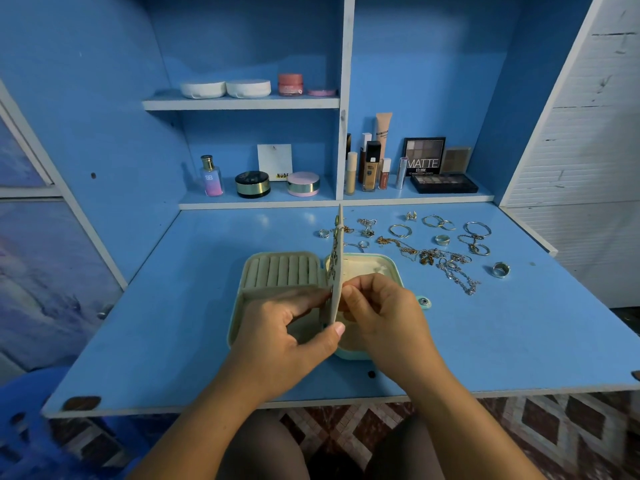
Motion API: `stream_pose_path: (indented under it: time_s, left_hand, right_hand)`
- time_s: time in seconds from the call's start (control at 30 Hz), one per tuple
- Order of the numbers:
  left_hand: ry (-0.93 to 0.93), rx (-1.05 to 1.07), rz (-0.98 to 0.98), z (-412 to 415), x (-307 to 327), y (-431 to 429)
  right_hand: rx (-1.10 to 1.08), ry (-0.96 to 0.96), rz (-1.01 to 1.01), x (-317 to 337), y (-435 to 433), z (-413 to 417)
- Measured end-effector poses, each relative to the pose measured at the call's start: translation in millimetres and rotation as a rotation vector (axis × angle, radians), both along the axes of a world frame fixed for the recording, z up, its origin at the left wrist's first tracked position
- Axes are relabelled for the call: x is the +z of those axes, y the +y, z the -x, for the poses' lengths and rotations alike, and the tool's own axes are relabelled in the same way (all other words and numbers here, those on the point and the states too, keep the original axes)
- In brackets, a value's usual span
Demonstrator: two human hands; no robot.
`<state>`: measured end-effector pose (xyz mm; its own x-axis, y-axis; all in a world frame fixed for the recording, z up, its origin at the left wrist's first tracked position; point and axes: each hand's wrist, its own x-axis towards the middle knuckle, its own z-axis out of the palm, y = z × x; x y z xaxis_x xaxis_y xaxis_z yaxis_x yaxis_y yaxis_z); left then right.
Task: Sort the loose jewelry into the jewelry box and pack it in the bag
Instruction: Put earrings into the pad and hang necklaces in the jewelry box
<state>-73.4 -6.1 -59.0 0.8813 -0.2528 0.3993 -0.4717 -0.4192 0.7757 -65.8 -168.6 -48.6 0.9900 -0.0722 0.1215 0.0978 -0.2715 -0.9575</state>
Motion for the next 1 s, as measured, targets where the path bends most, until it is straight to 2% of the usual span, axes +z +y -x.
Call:
stream_pose_path:
  time_s: [0.2, 0.73, 0.93, 1.0]
  left_hand:
    - [-0.016, 0.003, -0.011, -0.3, 0.4, 0.1]
    - [0.046, -0.025, -0.027, -3.0, -0.9, 4.7]
    - [0.046, -0.026, -0.016, -3.5, -0.4, 3.7]
    - [0.038, -0.022, -0.027, -3.3, -0.3, 3.5]
  right_hand:
    - [-0.001, 0.011, -0.071, -1.2, 1.0, -1.2]
    - [-0.030, -0.038, 0.049, -5.6, 3.7, -1.8]
    - [0.041, 0.018, -0.063, -2.4, -2.3, -3.3]
    - [0.044, 0.011, -0.024, -0.8, -2.7, -4.3]
